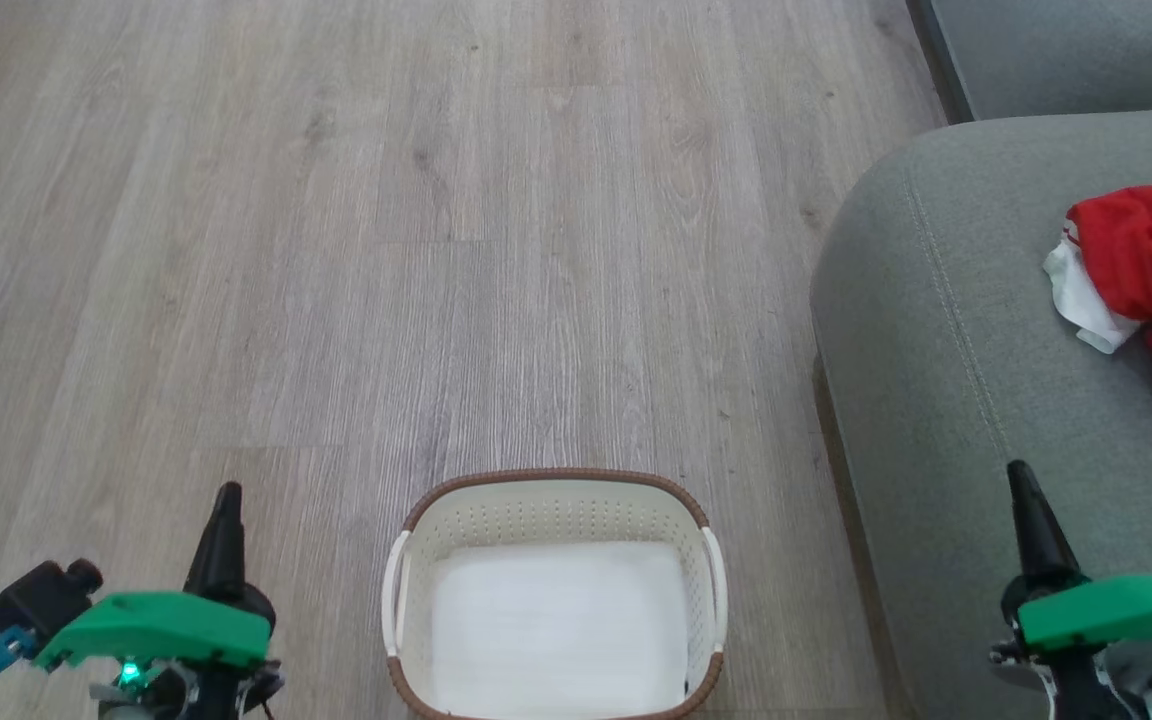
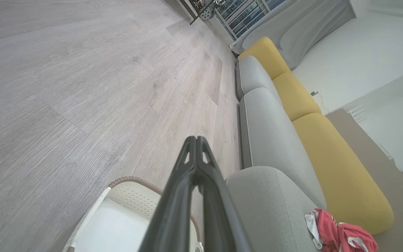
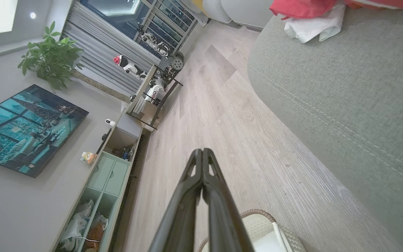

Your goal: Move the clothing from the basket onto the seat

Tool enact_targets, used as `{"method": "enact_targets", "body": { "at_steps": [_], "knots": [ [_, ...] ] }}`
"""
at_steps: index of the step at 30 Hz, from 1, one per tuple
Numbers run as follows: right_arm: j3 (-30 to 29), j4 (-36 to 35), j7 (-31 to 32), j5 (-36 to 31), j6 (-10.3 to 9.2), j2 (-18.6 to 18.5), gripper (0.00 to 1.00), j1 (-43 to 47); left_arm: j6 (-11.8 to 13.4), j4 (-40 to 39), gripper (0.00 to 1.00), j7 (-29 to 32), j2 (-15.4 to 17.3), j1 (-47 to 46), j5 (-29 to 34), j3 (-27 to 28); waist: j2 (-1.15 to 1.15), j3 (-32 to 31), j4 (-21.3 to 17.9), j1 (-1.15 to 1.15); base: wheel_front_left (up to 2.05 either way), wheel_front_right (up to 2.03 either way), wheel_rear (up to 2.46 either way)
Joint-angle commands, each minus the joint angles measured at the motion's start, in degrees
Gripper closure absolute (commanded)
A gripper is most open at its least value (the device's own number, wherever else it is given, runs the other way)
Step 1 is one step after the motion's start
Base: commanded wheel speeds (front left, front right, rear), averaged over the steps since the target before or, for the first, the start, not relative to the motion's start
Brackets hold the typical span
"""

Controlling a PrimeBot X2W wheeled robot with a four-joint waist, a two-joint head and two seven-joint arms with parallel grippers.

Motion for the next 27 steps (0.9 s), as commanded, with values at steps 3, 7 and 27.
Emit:
{"method": "enact_targets", "body": {
  "at_steps": [3,7,27],
  "knots": [
    [0.1,-1.3,0.7,2.7,0.0,-0.2,1.0,-3.2,-0.7,-1.6,1.0,0.8,-0.1,-3.6,-2.8,2.0,0.0,0.0,-0.1,0.0,0.0,0.0,0.0],
    [-0.1,-0.9,1.2,4.9,0.0,-0.1,1.0,-3.6,-1.0,-1.5,1.0,1.5,-0.3,-3.8,-5.3,2.5,0.0,0.0,-0.1,0.0,0.0,0.0,0.0],
    [-0.7,0.9,3.8,16.0,0.0,0.9,1.0,-5.7,-2.5,-1.0,1.0,4.8,-1.5,-4.7,-17.4,5.3,0.0,-0.2,-0.5,0.0,0.0,0.0,0.0]
  ]
}}
